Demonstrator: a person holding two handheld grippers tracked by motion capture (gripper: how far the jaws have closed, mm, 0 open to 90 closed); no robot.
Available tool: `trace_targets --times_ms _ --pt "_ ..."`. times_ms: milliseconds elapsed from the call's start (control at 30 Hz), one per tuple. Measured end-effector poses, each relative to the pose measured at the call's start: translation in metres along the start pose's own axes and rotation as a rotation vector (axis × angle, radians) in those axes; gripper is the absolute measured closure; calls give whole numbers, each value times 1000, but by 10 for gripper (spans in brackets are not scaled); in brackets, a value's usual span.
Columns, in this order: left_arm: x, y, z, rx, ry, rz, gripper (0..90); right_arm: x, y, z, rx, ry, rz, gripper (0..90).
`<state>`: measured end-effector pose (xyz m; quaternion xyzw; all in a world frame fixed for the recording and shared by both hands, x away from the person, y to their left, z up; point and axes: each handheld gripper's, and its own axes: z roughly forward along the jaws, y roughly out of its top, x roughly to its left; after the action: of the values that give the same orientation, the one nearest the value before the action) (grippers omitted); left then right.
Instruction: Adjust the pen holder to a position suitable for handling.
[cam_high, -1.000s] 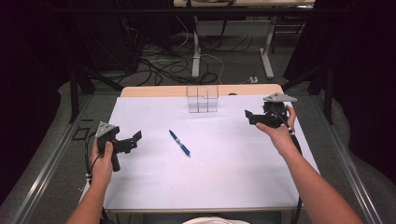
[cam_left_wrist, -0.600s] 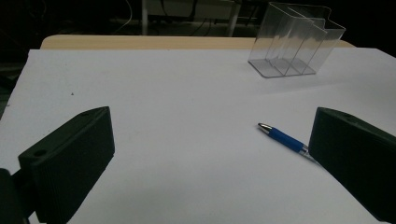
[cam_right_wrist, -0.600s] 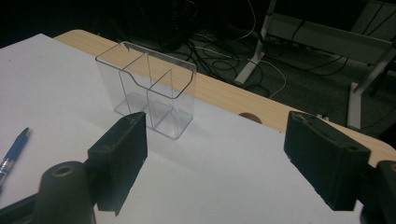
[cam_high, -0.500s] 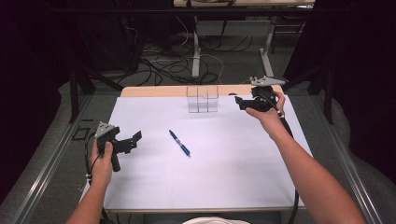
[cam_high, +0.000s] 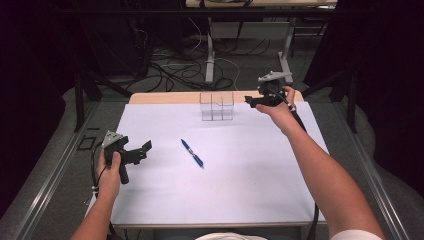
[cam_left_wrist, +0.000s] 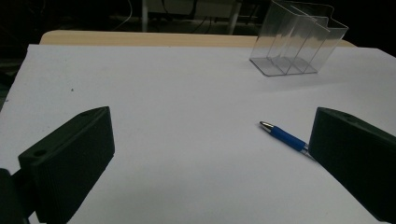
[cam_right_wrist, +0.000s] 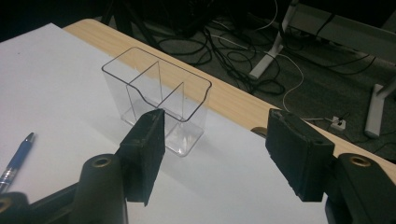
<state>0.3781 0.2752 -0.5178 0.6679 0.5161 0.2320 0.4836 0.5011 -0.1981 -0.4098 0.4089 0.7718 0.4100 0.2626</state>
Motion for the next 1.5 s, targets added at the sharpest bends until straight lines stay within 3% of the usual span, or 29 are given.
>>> trace_targets --times_ms 100,233,467,700,900,1067,1167,1233,1300,1367,1500 --pt "0 0 0 -1 -2 2 1 1 3 3 8 -5 -15 377" --pt "0 -1 0 4 -2 3 1 4 11 12 33 19 -80 377" --pt "0 -1 1 12 -4 7 1 14 22 24 92 30 -262 376" --pt "0 -1 1 13 -5 6 1 30 30 37 130 72 -455 366" --pt "0 -1 1 13 -7 7 0 47 33 49 207 90 -603 346" --pt "-1 -2 1 16 -8 8 1 56 32 62 198 122 -667 347" --pt "-1 -2 1 16 -8 8 1 60 30 70 219 135 -700 350" --pt "-1 -2 1 16 -8 8 0 62 30 72 222 135 -711 350" --pt "-1 -2 1 13 -9 8 1 65 28 81 224 128 -767 352" --pt "-1 -2 1 13 -9 8 1 68 31 84 267 118 -826 355" --pt "0 -2 1 13 -8 8 1 73 34 91 271 122 -852 388"
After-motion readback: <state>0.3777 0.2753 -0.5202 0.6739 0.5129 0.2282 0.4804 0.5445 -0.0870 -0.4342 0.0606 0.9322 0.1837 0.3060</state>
